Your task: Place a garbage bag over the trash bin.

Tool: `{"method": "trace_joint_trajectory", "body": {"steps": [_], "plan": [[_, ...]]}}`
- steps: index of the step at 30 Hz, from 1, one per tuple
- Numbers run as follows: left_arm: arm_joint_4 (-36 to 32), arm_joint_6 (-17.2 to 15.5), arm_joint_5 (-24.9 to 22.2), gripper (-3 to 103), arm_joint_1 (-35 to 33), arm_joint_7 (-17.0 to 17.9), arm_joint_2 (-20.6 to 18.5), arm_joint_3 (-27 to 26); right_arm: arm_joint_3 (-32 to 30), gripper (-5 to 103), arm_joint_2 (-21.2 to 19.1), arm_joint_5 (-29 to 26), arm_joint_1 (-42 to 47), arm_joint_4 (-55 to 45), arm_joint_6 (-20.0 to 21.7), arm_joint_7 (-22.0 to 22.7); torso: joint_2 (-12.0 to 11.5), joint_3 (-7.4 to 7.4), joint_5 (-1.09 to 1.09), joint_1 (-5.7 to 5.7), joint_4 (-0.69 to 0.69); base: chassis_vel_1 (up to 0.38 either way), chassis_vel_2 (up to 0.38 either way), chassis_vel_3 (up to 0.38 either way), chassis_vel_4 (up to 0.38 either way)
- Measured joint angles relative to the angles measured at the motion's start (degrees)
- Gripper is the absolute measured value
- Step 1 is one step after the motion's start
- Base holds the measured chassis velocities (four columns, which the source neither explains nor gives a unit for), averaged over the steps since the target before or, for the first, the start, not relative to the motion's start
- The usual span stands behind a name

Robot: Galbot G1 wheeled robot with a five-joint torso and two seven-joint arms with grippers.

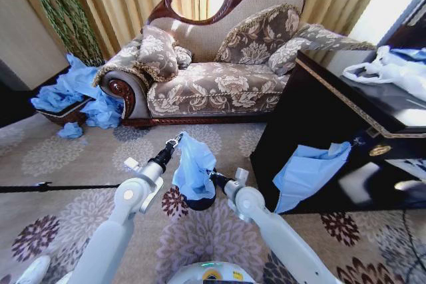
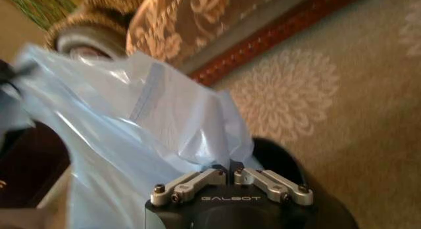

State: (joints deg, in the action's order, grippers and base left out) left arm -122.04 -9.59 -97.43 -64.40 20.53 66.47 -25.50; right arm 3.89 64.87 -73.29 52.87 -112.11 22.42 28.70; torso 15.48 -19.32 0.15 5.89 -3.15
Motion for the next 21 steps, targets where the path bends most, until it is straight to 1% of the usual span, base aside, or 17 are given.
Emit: {"method": "trace_joint_trajectory", "body": {"steps": [3, 4, 5, 8, 9, 13, 18, 20, 21], "plan": [[-0.5, 0.0, 0.2, 0, -0.6, 0.1, 0.3, 0.6, -1.6, 0, -3.2, -3.8, 0.8, -4.4, 0.7, 1.2, 0.0, 0.0, -0.01, 0.0, 0.0, 0.0, 0.0, 0.0, 0.0], [-0.7, 0.0, 0.2, 0, -0.8, 0.2, 0.4, 0.7, -1.9, 0, -4.0, -4.6, 1.1, -5.4, 0.8, 1.4, 0.0, 0.0, -0.01, 0.0, 0.0, 0.0, 0.0, 0.0, 0.0], [-0.7, 0.0, 0.2, 0, -0.8, 0.2, 0.4, 0.7, -1.9, 0, -4.0, -4.6, 1.1, -5.4, 0.8, 1.4, 0.0, 0.0, -0.01, 0.0, 0.0, 0.0, 0.0, 0.0, 0.0], [-1.7, 0.1, 0.4, 0, -2.0, 0.3, 0.5, 0.9, -3.2, 0, -6.8, -6.6, 2.0, -8.9, 1.5, 1.7, 0.0, 0.0, -0.01, 0.0, 0.0, 0.0, 0.0, 0.0, 0.0], [-1.7, 0.1, 0.4, 0, -2.0, 0.3, 0.5, 0.9, -3.2, 0, -6.8, -6.6, 2.0, -8.9, 1.5, 1.7, 0.0, 0.0, -0.01, 0.0, 0.0, 0.0, 0.0, 0.0, 0.0], [-3.2, 0.1, 0.7, 0, -4.1, 0.5, 0.6, 0.4, -5.3, 0, -9.8, -10.0, 2.8, -12.4, 3.1, 2.0, 0.0, 0.0, -0.01, 0.0, 0.0, 0.0, 0.0, 0.0, 0.0], [-4.5, 0.2, 1.7, 0, -6.1, 0.8, 1.1, -0.2, -4.9, 0, -11.3, -11.6, 2.0, -12.7, 3.8, 1.8, 0.0, 0.0, -0.01, 0.0, -0.01, 0.0, 0.0, 0.0, 0.0], [-5.4, 0.6, 3.2, 0, -7.8, 1.0, 1.9, -0.9, -2.3, 0, -11.1, -11.6, -0.3, -10.7, 3.8, 1.6, 0.0, 0.0, 0.0, 0.0, 0.0, 0.0, 0.0, 0.0, 0.0], [-5.4, 0.6, 3.2, 0, -7.8, 1.0, 1.9, -0.9, -2.3, 0, -11.1, -11.6, -0.3, -10.7, 3.8, 1.6, 0.0, 0.0, 0.0, 0.0, 0.0, 0.0, 0.0, 0.0, 0.0]]}}
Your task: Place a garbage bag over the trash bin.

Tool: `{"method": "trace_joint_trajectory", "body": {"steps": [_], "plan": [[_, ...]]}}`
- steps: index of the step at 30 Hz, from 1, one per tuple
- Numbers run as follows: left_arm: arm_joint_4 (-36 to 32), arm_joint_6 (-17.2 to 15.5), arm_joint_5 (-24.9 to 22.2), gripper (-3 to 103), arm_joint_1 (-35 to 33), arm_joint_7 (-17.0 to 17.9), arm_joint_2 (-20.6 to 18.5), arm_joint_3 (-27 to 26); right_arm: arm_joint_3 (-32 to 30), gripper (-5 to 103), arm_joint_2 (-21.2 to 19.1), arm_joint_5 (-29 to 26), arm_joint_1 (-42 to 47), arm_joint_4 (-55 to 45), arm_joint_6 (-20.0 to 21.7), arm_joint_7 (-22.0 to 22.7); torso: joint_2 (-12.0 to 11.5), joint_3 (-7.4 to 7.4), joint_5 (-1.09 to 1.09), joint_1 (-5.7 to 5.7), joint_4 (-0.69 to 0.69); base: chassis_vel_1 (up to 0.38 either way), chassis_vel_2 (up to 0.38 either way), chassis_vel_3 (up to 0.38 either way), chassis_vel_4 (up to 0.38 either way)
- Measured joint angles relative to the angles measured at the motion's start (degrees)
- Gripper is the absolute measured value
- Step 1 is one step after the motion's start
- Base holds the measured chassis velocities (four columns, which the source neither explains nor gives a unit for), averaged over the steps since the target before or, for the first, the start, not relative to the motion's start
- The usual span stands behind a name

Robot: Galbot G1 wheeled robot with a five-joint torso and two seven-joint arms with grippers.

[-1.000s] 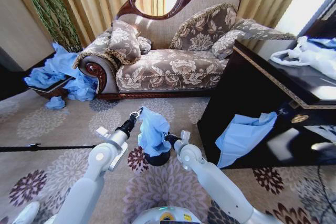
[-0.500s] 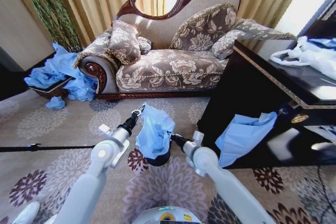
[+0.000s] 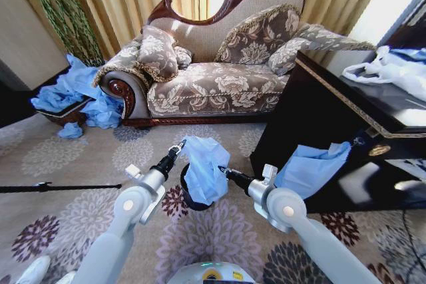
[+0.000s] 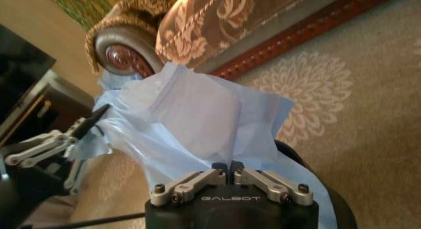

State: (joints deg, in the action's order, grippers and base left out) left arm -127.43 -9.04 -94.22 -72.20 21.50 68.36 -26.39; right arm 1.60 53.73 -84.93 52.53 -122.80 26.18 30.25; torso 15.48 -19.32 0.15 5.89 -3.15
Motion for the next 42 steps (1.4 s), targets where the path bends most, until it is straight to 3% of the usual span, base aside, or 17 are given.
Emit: {"method": "trace_joint_trajectory", "body": {"steps": [8, 12, 17, 25, 32, 37, 42], "plan": [[-2.0, 0.7, 1.3, 0, -1.7, 1.6, -0.1, -3.4, 6.0, 0, 3.4, 0.7, -8.6, 5.9, -0.5, 0.1, 0.0, 0.0, 0.0, 0.0, 0.01, 0.0, 0.0, 0.0, 0.0], [0.4, 1.0, 2.3, 0, -1.6, 2.6, 0.2, -4.0, 8.2, 0, 4.9, 0.7, -11.3, 8.3, -0.4, 0.8, 0.0, 0.0, 0.01, 0.0, 0.01, 0.0, 0.0, 0.0, 0.0], [6.4, 1.1, 6.2, 0, -0.1, 3.7, 1.0, -1.5, 10.4, 0, 6.4, 0.4, -12.1, 11.0, -0.2, 2.0, 0.0, -0.01, 0.01, 0.01, 0.0, 0.0, 0.0, 0.0, 0.0], [10.6, 1.3, 7.9, 0, 3.6, 5.7, 1.0, 1.3, 10.6, 0, 9.7, 2.6, -12.0, 17.2, -1.1, 1.2, 0.0, -0.01, 0.0, 0.01, 0.0, 0.0, 0.0, 0.0, 0.0], [9.1, 1.4, 7.7, 0, 4.9, 7.1, -0.7, 1.0, 10.3, 0, 9.4, 2.3, -12.3, 17.1, -1.0, 1.7, 0.0, -0.01, 0.01, 0.01, 0.0, 0.0, 0.0, 0.0, 0.0], [5.5, 1.3, 7.7, 0, 3.8, 7.0, -2.3, 0.5, 9.7, -2, 8.0, 6.4, -11.4, 16.5, 1.2, 1.4, 0.0, -0.01, 0.0, 0.01, 0.01, 0.0, 0.0, 0.0, 0.0], [5.4, 1.1, 7.9, 0, 3.8, 6.5, -2.2, 0.7, 8.6, 19, 6.2, 10.9, -9.7, 13.3, 2.0, 0.1, 0.0, -0.01, 0.0, 0.01, 0.01, 0.0, 0.0, 0.0, 0.0]]}}
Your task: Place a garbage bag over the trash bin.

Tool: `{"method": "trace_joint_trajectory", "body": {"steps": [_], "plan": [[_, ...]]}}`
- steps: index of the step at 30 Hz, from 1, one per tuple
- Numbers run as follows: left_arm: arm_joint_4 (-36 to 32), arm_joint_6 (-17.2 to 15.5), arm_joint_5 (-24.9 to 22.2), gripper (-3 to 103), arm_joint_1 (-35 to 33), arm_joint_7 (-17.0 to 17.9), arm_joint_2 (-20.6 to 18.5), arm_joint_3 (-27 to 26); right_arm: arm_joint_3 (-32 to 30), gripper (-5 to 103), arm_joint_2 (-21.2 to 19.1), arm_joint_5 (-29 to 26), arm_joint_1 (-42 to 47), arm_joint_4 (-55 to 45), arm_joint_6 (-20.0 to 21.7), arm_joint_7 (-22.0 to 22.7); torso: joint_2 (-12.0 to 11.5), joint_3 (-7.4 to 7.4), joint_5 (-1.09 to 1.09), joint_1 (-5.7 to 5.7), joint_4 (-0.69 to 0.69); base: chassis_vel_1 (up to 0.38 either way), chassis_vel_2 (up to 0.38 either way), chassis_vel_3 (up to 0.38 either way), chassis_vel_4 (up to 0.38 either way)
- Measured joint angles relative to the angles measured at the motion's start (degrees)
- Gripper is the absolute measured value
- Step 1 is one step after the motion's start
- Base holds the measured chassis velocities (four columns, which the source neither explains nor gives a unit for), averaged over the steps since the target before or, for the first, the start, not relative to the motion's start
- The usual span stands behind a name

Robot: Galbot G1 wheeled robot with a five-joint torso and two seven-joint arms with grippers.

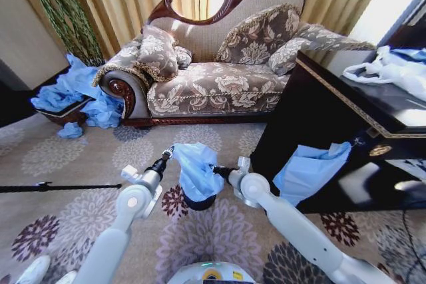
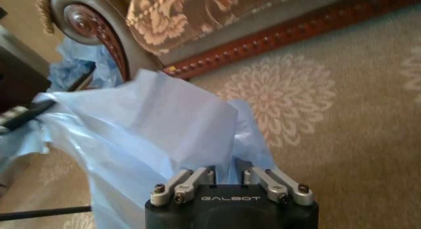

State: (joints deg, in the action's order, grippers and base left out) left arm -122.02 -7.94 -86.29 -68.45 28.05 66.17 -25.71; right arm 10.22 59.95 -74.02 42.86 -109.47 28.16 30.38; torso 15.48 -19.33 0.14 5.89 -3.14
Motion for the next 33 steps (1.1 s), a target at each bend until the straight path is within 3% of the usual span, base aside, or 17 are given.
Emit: {"method": "trace_joint_trajectory", "body": {"steps": [2, 4, 10, 12, 14, 19, 25, 28, 31, 33], "plan": [[0.6, -0.1, 0.1, 0, 0.4, 0.0, 0.2, 0.2, -1.4, 30, -1.3, 0.0, 1.2, -2.7, 0.4, -0.1, 0.0, 0.0, 0.01, 0.0, 0.0, 0.0, 0.0, 0.0, 0.0], [0.7, -0.1, 0.1, 0, 0.5, 0.0, 0.2, 0.3, -2.0, 30, -2.0, -0.1, 1.8, -3.7, 0.5, -0.3, 0.0, 0.0, 0.0, 0.0, 0.0, 0.0, 0.0, 0.0, 0.0], [1.6, -0.2, 0.2, 0, 1.3, -0.1, 0.5, 0.7, -5.6, 57, -6.2, -0.2, 6.1, -8.2, 1.6, -2.1, 0.0, 0.0, 0.0, 0.0, -0.02, 0.0, 0.0, 0.0, 0.0], [1.7, -0.2, 0.2, 0, 1.4, -0.1, 0.6, 0.9, -5.8, 57, -6.6, -0.3, 6.6, -8.8, 1.5, -2.2, 0.0, 0.0, 0.0, 0.0, -0.02, 0.0, 0.0, 0.0, 0.0], [1.9, -0.3, 0.3, 0, 1.6, -0.1, 0.9, 1.2, -5.8, 68, -7.0, -0.5, 7.6, -11.5, 1.0, -1.7, 0.0, 0.0, 0.0, 0.0, -0.01, 0.0, 0.0, 0.0, 0.0], [2.1, -0.3, 0.4, 0, 1.7, -0.1, 0.9, 1.2, -5.9, 54, -7.2, -0.9, 8.8, -13.8, 0.9, -0.2, 0.0, 0.01, 0.0, 0.0, 0.0, 0.0, 0.0, 0.0, 0.0], [2.1, -0.3, 0.5, 0, 1.5, -0.1, 0.9, 0.9, -7.6, 28, -8.4, 1.6, 10.2, -12.8, 1.1, -2.0, 0.0, 0.0, 0.01, 0.0, 0.0, 0.0, 0.0, 0.0, 0.0], [2.0, -0.3, 0.5, 0, 1.5, -0.1, 0.9, 0.8, -8.1, 22, -9.1, 1.9, 10.5, -12.8, 1.2, -2.3, 0.0, 0.0, 0.0, 0.0, 0.0, 0.0, 0.0, 0.0, 0.0], [2.0, -0.3, 0.5, 0, 1.5, -0.1, 1.1, 0.8, -8.8, 4, -9.9, 1.8, 11.0, -13.2, 2.0, -3.3, 0.0, 0.0, 0.01, 0.0, 0.0, 0.0, 0.0, 0.0, 0.0], [2.0, -0.3, 0.5, 0, 1.5, -0.1, 1.2, 0.8, -9.0, 8, -10.1, 1.8, 11.1, -13.4, 2.3, -3.7, 0.0, 0.01, 0.01, 0.0, 0.0, 0.0, 0.0, 0.0, 0.0]]}}
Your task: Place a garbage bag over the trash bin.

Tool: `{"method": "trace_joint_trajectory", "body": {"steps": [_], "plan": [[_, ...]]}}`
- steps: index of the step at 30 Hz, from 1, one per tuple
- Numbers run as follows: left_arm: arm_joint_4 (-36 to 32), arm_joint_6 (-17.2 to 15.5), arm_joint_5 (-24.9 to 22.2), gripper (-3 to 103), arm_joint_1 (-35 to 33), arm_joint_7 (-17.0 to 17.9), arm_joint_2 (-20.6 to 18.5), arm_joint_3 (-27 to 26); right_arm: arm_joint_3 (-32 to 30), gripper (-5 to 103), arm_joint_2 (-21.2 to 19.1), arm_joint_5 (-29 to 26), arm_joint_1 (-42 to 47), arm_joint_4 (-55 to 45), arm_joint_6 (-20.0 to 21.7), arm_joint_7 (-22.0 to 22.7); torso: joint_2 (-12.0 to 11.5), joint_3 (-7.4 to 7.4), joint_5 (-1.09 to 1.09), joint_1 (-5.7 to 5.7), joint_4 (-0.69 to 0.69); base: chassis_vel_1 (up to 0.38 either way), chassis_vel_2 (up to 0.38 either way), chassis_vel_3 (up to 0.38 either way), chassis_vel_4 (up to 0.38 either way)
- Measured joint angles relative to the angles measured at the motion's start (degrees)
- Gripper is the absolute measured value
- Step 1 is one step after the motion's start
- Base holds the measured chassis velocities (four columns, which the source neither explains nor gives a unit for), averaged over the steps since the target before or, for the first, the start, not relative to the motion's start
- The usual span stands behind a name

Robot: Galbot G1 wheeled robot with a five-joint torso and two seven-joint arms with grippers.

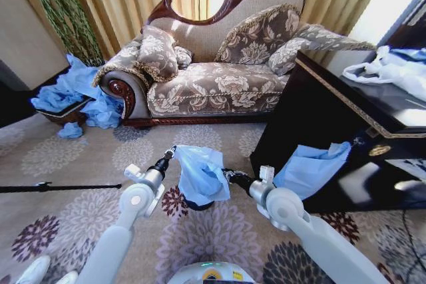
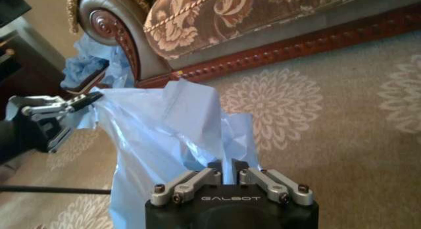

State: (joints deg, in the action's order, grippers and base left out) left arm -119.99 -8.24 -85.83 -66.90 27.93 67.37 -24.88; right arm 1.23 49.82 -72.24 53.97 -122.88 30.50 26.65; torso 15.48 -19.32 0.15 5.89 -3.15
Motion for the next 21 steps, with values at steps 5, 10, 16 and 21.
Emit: {"method": "trace_joint_trajectory", "body": {"steps": [5, 10, 16, 21], "plan": [[0.0, 0.0, 0.0, 0, 0.2, 0.0, 0.1, 0.1, -0.7, 24, -1.0, 0.1, 1.2, -1.4, 0.4, 0.0, 0.0, 0.0, 0.0, 0.0, 0.01, 0.0, 0.0, 0.0, 0.0], [0.1, 0.1, 0.1, 0, 0.3, 0.0, 0.3, 0.1, -3.7, 32, -4.2, -1.5, 5.1, -6.6, 0.5, 0.2, 0.0, 0.0, 0.0, 0.0, -0.01, 0.0, 0.0, 0.0, 0.0], [0.2, 0.1, 0.3, 0, 0.3, 0.0, 0.7, 0.3, -4.3, 11, -5.0, -2.5, 6.1, -9.6, -0.3, -0.1, 0.0, 0.0, 0.01, 0.0, -0.01, 0.0, 0.0, 0.0, 0.0], [0.2, 0.1, 0.6, 0, 0.4, 0.0, 0.8, 0.6, 0.6, 1, -2.9, -3.5, 4.3, -10.1, -2.0, 0.0, 0.0, 0.0, 0.01, 0.0, 0.0, 0.0, 0.0, 0.0, 0.0]]}}
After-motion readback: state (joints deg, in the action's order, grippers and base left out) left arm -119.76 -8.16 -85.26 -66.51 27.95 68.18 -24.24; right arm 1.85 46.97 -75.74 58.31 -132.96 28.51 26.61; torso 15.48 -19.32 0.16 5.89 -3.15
